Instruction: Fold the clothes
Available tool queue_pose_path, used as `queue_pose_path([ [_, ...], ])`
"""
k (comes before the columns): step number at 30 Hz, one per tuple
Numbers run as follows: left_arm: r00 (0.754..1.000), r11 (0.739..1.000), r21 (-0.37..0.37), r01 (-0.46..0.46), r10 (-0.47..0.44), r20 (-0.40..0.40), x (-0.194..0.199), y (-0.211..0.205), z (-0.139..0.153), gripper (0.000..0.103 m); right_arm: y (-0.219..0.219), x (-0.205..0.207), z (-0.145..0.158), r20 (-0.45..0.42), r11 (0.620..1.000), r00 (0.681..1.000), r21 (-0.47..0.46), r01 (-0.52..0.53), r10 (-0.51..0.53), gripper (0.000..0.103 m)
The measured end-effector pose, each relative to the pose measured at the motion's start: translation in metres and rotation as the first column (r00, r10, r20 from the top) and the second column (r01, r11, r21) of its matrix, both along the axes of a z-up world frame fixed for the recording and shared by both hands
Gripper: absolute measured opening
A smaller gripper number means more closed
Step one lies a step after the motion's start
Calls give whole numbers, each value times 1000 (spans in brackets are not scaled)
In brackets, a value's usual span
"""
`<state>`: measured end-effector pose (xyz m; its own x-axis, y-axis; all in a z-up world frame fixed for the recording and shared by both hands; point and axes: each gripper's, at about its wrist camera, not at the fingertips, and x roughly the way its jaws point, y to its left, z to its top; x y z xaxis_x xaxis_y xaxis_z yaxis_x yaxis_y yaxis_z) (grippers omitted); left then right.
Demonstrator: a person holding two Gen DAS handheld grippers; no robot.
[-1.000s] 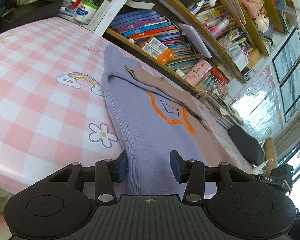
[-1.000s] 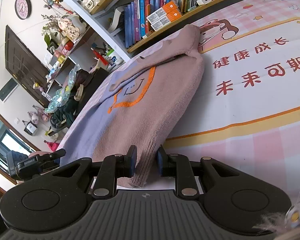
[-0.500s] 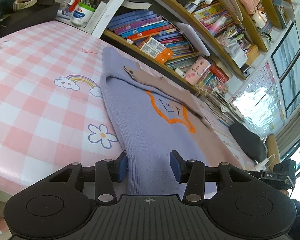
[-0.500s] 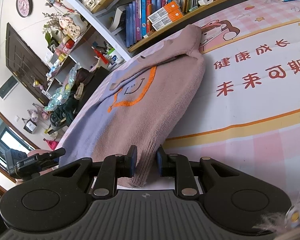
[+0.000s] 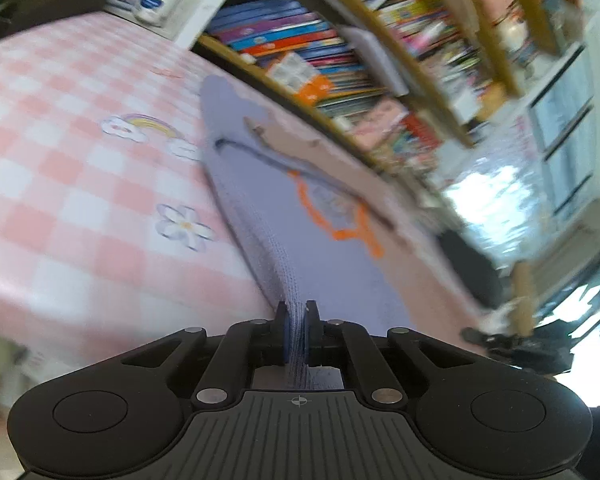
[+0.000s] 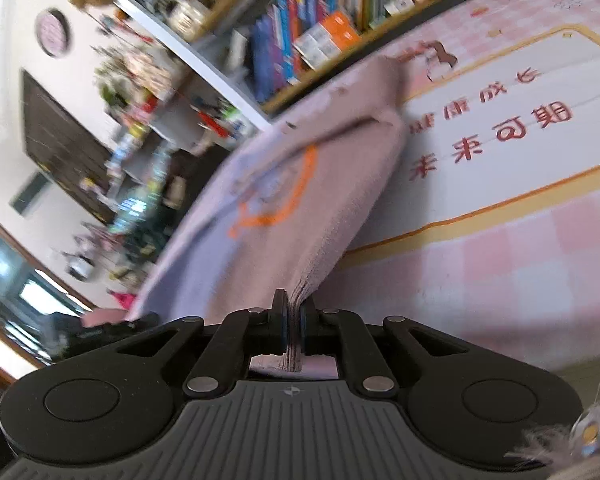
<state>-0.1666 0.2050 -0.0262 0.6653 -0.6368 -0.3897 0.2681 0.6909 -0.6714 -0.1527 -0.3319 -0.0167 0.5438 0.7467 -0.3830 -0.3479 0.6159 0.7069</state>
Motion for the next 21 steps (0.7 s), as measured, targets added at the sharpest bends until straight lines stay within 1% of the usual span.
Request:
queue_pose_path([
  [3, 995, 996, -77, 44, -37, 91, -18, 1, 18, 5, -11, -24, 19, 80, 998, 997, 65, -22, 16, 5],
  [6, 978, 986, -143, 81, -51, 200, -28, 2, 36, 5, -18, -38, 39, 184, 991, 983, 130, -37, 13, 5],
  [9, 958, 968, -228, 107, -39, 283, -29, 5, 50, 5, -24, -39, 56, 280, 975, 960, 217, -50, -14, 5],
  [11, 951, 957, -272, 101, -13, 309, -25, 5, 54, 5, -30, -34, 62, 315, 957, 948, 286, -47, -47, 5],
  [13, 952, 942, -324, 84, 20, 306, -18, 8, 52, 5, -37, -24, 61, 309, 933, 947, 358, -26, -93, 5],
  [16, 964, 927, -374, 32, 70, 256, 3, 7, 42, 5, -39, 0, 49, 244, 904, 959, 426, 30, -147, 5],
  [19, 976, 933, -359, -13, 91, 200, 22, 3, 28, 5, -35, 19, 34, 184, 900, 965, 426, 93, -186, 5],
  [21, 983, 928, -372, -28, 94, 161, 29, 2, 17, 5, -33, 26, 23, 145, 895, 969, 429, 123, -202, 5],
])
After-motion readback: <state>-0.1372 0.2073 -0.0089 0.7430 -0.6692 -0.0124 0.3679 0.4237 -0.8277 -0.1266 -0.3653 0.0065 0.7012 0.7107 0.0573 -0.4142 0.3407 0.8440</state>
